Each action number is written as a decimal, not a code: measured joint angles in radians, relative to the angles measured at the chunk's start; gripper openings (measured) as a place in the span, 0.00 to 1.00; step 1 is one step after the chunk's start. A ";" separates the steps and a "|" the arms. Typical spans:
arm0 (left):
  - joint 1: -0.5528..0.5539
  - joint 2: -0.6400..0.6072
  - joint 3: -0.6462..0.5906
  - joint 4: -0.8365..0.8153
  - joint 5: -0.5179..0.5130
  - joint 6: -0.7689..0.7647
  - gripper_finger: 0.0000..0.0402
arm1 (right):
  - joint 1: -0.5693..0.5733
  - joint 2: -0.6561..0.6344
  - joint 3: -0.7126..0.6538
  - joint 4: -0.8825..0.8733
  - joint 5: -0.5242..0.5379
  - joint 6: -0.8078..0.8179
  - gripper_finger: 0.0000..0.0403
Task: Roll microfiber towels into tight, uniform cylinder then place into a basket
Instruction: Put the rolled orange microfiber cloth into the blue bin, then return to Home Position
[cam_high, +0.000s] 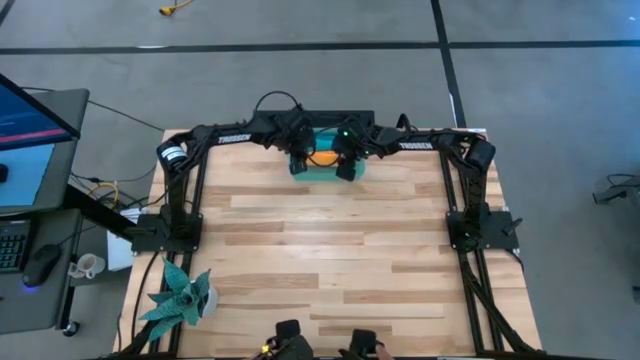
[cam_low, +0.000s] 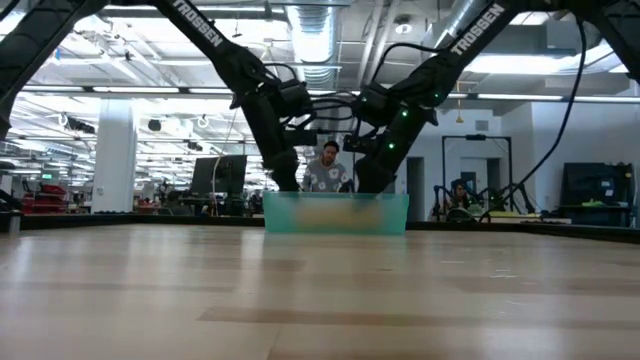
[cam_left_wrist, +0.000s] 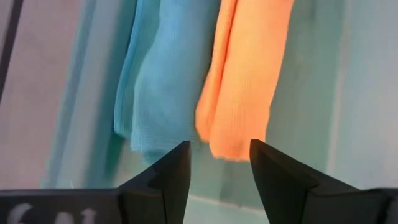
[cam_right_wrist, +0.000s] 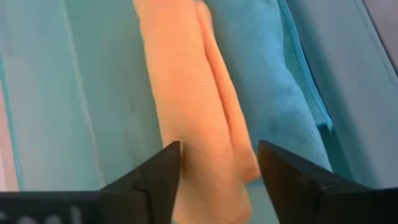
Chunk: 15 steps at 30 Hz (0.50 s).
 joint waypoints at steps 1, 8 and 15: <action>0.000 -0.002 0.010 -0.003 0.015 0.005 0.39 | 0.000 0.000 0.012 -0.028 0.004 0.000 0.59; -0.001 -0.046 0.025 -0.025 0.061 0.016 0.39 | 0.007 -0.001 0.103 -0.200 0.001 0.015 0.67; 0.003 -0.121 0.025 -0.081 0.076 0.013 0.39 | 0.020 -0.102 0.111 -0.252 -0.004 -0.001 0.67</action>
